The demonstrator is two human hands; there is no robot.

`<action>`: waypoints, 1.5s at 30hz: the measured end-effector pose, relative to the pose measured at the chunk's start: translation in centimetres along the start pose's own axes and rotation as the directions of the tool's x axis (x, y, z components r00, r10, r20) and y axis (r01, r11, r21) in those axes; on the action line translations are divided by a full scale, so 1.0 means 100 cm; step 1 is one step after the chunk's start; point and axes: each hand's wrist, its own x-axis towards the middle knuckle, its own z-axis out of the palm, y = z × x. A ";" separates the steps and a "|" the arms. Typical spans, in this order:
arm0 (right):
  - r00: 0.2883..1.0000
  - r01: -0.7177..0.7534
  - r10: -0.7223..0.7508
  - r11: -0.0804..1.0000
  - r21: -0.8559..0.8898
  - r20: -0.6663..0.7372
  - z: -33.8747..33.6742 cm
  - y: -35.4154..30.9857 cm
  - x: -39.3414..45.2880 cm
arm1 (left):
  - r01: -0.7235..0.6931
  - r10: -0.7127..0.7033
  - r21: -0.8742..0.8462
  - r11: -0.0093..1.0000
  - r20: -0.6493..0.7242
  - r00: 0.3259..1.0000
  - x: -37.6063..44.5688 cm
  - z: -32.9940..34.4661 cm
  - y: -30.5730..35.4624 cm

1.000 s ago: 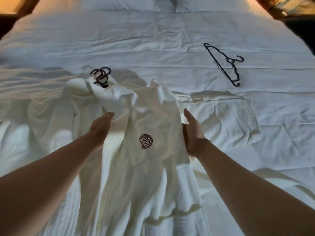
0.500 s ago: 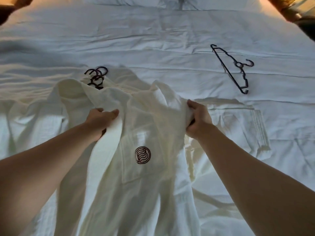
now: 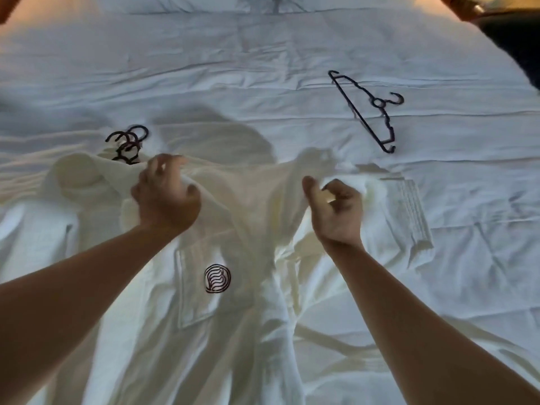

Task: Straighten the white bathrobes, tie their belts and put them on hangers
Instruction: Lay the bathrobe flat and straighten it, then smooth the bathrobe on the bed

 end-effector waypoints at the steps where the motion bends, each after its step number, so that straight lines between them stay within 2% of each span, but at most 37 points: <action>1: 0.980 0.201 -0.200 0.966 -0.161 0.020 -0.006 0.001 0.004 | -0.094 0.093 -0.088 0.992 -0.009 0.996 -0.002 0.006 0.018; 2: 0.962 0.273 -0.274 0.948 -0.163 0.016 -0.010 0.002 0.008 | -0.150 0.155 -0.210 0.966 0.010 0.988 -0.004 0.011 0.036; 3: 0.977 0.212 -0.213 0.976 -0.059 -0.012 -0.020 0.003 0.015 | -0.155 0.195 -0.349 0.924 0.082 0.977 -0.008 0.018 0.057; 4: 1.000 0.019 -0.016 0.992 0.127 -0.022 -0.027 -0.003 0.022 | -0.107 0.225 -0.456 0.883 0.212 0.951 -0.012 0.022 0.075; 5: 0.975 -0.220 0.221 0.912 0.346 0.039 -0.033 -0.004 0.029 | -0.047 0.263 -0.493 0.869 0.380 0.887 -0.017 0.027 0.093; 6: 0.893 -0.443 0.419 0.750 0.492 0.166 -0.042 -0.002 0.041 | -0.016 0.284 -0.442 0.897 0.549 0.786 -0.023 0.035 0.111; 7: 0.784 -0.609 0.539 0.574 0.548 0.306 -0.047 0.000 0.047 | -0.035 0.280 -0.354 0.935 0.672 0.685 -0.029 0.044 0.124; 8: 0.683 -0.715 0.611 0.443 0.542 0.401 -0.052 0.004 0.052 | -0.091 0.254 -0.253 0.963 0.742 0.620 -0.034 0.053 0.136; 9: 0.614 -0.772 0.649 0.376 0.512 0.450 -0.054 0.009 0.055 | -0.171 0.226 -0.153 0.973 0.769 0.597 -0.040 0.062 0.142; 10: 0.575 -0.803 0.684 0.366 0.471 0.448 -0.056 0.015 0.058 | -0.260 0.211 -0.062 0.964 0.774 0.597 -0.045 0.070 0.147; 11: 0.561 -0.817 0.710 0.391 0.424 0.425 -0.059 0.017 0.061 | -0.333 0.203 0.014 0.943 0.768 0.608 -0.048 0.076 0.152; 13: 0.581 -0.813 0.727 0.500 0.298 0.365 -0.058 0.027 0.070 | -0.417 0.211 0.110 0.902 0.731 0.649 -0.051 0.084 0.156; 15: 0.629 -0.772 0.696 0.610 0.178 0.345 -0.055 0.031 0.078 | -0.449 0.228 0.193 0.873 0.650 0.725 -0.058 0.090 0.161; 17: 0.680 -0.716 0.659 0.692 0.095 0.323 -0.049 0.039 0.086 | -0.405 0.215 0.239 0.883 0.561 0.799 -0.062 0.099 0.165; 20: 0.735 -0.649 0.599 0.757 0.075 0.317 -0.045 0.045 0.096 | -0.296 0.198 0.151 0.943 0.459 0.866 -0.065 0.113 0.177; 22: 0.717 -0.670 0.618 0.739 0.074 0.323 -0.046 0.051 0.106 | -0.304 0.255 0.050 0.951 0.426 0.868 -0.070 0.117 0.182; 23: 0.697 -0.688 0.633 0.723 0.062 0.336 -0.048 0.054 0.111 | -0.365 0.324 0.019 0.931 0.422 0.847 -0.074 0.118 0.183; 26: 0.663 -0.687 0.644 0.726 -0.030 0.383 -0.056 0.062 0.116 | -0.579 0.508 0.008 0.816 0.470 0.722 -0.088 0.126 0.174; 29: 0.650 -0.604 0.615 0.775 -0.188 0.446 -0.060 0.065 0.114 | -0.614 0.493 -0.004 0.790 0.599 0.631 -0.095 0.125 0.173; 31: 0.675 -0.482 0.567 0.823 -0.299 0.473 -0.060 0.069 0.113 | -0.640 0.496 -0.011 0.768 0.643 0.584 -0.093 0.125 0.170; 33: 0.747 -0.335 0.482 0.868 -0.367 0.458 -0.062 0.074 0.112 | -0.670 0.562 -0.064 0.740 0.607 0.562 -0.088 0.123 0.167; 34: 0.801 -0.311 0.450 0.876 -0.367 0.395 -0.064 0.077 0.112 | -0.694 0.600 -0.080 0.715 0.579 0.552 -0.086 0.123 0.165; 36: 0.880 -0.346 0.416 0.892 -0.292 0.230 -0.078 0.082 0.111 | -0.740 0.674 -0.096 0.666 0.501 0.542 -0.083 0.122 0.165; 37: 0.900 -0.379 0.412 0.902 -0.209 0.145 -0.088 0.083 0.109 | -0.736 0.690 -0.106 0.669 0.458 0.561 -0.082 0.120 0.168; 39: 0.925 -0.379 0.378 0.923 0.073 0.022 -0.106 0.083 0.104 | -0.686 0.675 -0.150 0.712 0.416 0.610 -0.082 0.115 0.174; 40: 0.931 -0.344 0.363 0.913 0.221 -0.052 -0.116 0.083 0.102 | -0.684 0.686 -0.180 0.707 0.411 0.601 -0.083 0.117 0.177; 41: 0.916 -0.335 0.381 0.897 0.287 -0.124 -0.124 0.087 0.099 | -0.702 0.702 -0.195 0.685 0.435 0.564 -0.084 0.118 0.176; 43: 0.835 -0.468 0.512 0.853 0.230 -0.202 -0.139 0.098 0.096 | -0.768 0.745 -0.224 0.600 0.506 0.434 -0.090 0.126 0.171; 45: 0.727 -0.668 0.676 0.736 0.110 -0.117 -0.152 0.109 0.089 | -0.773 0.744 -0.268 0.575 0.564 0.357 -0.097 0.134 0.165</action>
